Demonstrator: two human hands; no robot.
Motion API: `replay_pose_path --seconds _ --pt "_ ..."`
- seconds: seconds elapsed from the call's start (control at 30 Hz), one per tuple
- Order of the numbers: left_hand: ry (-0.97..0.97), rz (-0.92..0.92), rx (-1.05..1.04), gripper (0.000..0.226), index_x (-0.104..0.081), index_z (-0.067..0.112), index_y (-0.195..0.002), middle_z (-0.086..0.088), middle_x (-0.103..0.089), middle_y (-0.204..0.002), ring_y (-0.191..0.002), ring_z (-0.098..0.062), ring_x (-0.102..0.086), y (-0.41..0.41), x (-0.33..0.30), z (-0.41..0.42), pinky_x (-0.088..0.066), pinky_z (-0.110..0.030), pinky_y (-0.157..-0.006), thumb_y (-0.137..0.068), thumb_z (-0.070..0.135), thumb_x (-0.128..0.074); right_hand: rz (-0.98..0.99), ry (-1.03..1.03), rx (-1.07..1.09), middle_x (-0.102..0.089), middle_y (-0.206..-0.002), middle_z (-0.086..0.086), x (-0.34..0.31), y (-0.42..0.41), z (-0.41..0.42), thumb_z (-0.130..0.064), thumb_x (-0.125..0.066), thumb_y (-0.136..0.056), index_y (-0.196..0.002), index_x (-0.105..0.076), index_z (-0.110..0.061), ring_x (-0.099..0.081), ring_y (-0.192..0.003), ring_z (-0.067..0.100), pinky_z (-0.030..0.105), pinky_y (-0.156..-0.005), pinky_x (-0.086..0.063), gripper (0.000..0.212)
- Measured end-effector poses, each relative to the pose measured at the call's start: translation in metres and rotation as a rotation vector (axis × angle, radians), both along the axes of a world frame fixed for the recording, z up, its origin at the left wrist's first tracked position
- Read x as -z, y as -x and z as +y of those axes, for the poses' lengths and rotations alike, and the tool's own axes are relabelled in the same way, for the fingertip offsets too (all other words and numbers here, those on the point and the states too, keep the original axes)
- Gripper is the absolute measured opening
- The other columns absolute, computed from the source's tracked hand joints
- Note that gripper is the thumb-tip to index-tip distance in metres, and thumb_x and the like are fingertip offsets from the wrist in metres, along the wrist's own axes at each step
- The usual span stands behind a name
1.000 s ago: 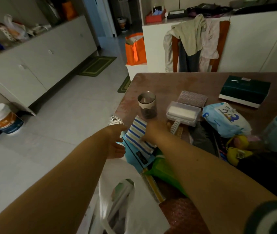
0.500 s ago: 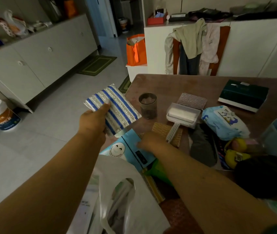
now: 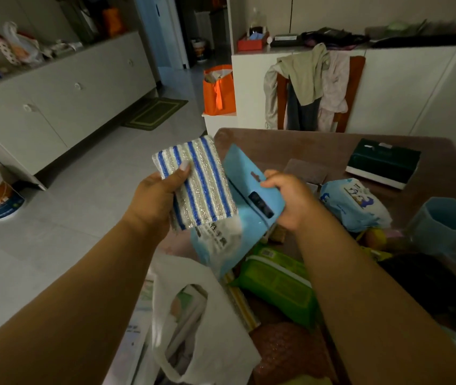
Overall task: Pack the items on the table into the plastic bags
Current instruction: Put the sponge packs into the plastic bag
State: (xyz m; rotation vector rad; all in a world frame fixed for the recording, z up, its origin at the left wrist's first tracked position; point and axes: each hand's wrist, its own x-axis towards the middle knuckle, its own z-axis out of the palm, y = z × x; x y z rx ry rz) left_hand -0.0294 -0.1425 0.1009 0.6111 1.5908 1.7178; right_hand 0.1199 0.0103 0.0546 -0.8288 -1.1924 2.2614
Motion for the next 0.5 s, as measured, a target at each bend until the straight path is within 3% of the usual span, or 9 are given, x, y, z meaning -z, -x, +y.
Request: replay_pose_path --seconds 0.07,0.17,0.27,0.4,0.47,0.5 --pt "0.025 0.053 0.12 0.021 -0.066 0.01 -0.099 -0.006 -0.074 -0.085 -0.076 -0.021 -0.072 -0.004 0.0 0.002 -0.057 -0.029 -0.062 -0.09 0.027 -0.059 0.045 0.016 -0.027 -0.056 -0.077 0.009 -0.019 -0.009 0.011 -0.003 -0.045 -0.079 -0.075 -0.048 -0.013 -0.056 -0.068 0.024 0.034 -0.066 -0.046 0.011" --pt "0.042 0.088 0.237 0.038 -0.062 0.003 -0.111 -0.015 -0.071 -0.099 -0.087 -0.026 -0.07 -0.01 0.004 0.004 -0.057 -0.034 -0.072 -0.083 0.029 -0.064 0.055 -0.006 -0.068 -0.062 -0.083 0.01 -0.041 -0.013 0.021 -0.006 -0.044 -0.08 -0.091 -0.057 -0.01 -0.059 -0.071 0.024 0.032 -0.067 -0.05 0.018" --pt "0.026 0.104 0.267 0.045 -0.061 0.004 -0.116 -0.018 -0.069 -0.109 -0.098 -0.03 -0.068 -0.013 0.008 0.003 -0.055 -0.038 -0.081 -0.078 0.025 -0.067 0.01 -0.002 -0.085 -0.063 -0.069 0.006 -0.056 -0.009 0.025 -0.008 -0.042 -0.085 -0.081 -0.061 -0.01 -0.059 -0.06 0.019 0.028 -0.063 -0.049 0.02" --pt "0.019 0.151 0.128 0.038 -0.059 0.014 -0.11 -0.014 -0.072 -0.102 -0.091 -0.031 -0.071 -0.015 0.01 0.001 -0.059 -0.04 -0.073 -0.074 0.016 -0.072 0.01 0.049 0.002 -0.065 -0.061 0.005 -0.05 0.008 0.03 -0.02 -0.047 -0.092 -0.071 -0.062 -0.011 -0.062 -0.056 0.019 0.029 -0.064 -0.05 0.027" --pt "-0.011 0.055 -0.037 0.045 -0.053 0.018 -0.115 -0.013 -0.071 -0.103 -0.088 -0.03 -0.072 -0.012 0.01 0.0 -0.059 -0.046 -0.073 -0.075 0.011 -0.074 0.059 0.127 0.079 -0.07 -0.08 0.009 -0.039 0.02 0.033 -0.038 -0.042 -0.097 -0.087 -0.066 -0.009 -0.067 -0.075 0.024 0.036 -0.078 -0.054 0.038" --pt "-0.043 -0.015 -0.11 0.049 -0.052 0.015 -0.12 -0.012 -0.07 -0.106 -0.09 -0.03 -0.071 -0.009 0.01 -0.001 -0.059 -0.048 -0.074 -0.076 0.009 -0.074 -0.016 0.115 0.098 -0.069 -0.088 0.011 -0.03 0.027 0.034 -0.046 -0.038 -0.098 -0.096 -0.065 -0.01 -0.066 -0.083 0.026 0.038 -0.082 -0.054 0.045"
